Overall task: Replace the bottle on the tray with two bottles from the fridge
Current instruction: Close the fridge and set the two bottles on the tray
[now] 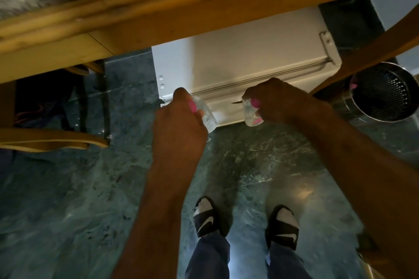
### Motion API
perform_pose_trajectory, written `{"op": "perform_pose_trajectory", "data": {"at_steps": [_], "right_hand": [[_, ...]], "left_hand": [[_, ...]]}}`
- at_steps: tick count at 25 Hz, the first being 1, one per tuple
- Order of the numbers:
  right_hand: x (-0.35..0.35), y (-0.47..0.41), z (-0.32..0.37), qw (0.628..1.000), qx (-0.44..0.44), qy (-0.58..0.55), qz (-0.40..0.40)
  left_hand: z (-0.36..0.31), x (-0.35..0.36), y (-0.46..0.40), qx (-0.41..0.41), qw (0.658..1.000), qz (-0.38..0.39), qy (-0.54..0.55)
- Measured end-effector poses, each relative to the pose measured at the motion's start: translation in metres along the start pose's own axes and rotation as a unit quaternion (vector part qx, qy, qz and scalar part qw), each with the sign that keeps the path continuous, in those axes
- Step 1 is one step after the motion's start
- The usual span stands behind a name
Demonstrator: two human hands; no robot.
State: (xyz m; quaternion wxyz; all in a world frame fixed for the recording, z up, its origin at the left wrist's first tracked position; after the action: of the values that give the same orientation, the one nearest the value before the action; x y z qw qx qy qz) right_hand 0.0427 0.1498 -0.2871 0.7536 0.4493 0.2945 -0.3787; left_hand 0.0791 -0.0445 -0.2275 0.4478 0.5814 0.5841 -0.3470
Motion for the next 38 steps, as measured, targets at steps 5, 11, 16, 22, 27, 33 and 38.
{"op": "perform_pose_trajectory", "data": {"at_steps": [5, 11, 16, 22, 27, 33, 38], "right_hand": [[-0.043, 0.039, 0.030, 0.998, -0.039, 0.039, 0.005], [-0.171, 0.134, 0.094, 0.997, -0.055, 0.044, -0.019], [-0.321, 0.220, 0.161, 0.989, -0.096, 0.102, -0.039], [-0.482, 0.275, 0.220, 0.968, -0.139, 0.182, -0.106], [-0.557, 0.257, 0.235, 0.959, -0.138, 0.188, -0.160], [-0.562, 0.165, 0.218, 0.968, -0.103, 0.192, -0.128], [-0.550, 0.102, 0.190, 0.986, -0.064, 0.103, -0.112]], "left_hand": [[-0.030, -0.031, 0.019, 0.018, 0.999, 0.030, -0.027], [-0.109, -0.160, 0.042, 0.059, 0.993, 0.083, -0.063], [-0.195, -0.312, 0.051, 0.107, 0.991, 0.022, -0.080], [-0.279, -0.443, 0.028, 0.140, 0.984, -0.018, -0.111], [-0.298, -0.472, -0.028, 0.140, 0.986, -0.042, -0.085], [-0.292, -0.446, -0.116, 0.153, 0.985, -0.034, -0.067], [-0.285, -0.415, -0.168, 0.149, 0.987, -0.023, -0.057]]}}
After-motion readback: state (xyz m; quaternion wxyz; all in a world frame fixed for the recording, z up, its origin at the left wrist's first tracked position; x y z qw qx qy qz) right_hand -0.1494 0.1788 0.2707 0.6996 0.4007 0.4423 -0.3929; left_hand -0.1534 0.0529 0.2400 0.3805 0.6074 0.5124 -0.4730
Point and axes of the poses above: each hand's wrist, its own y-axis away from the middle knuckle, its own x-axis out of the palm, z = x × y, the point moved 3 cm from there along -y, towards the middle knuckle, and after that the axes turned 5 degrees about -y, right-handed, at the moved point
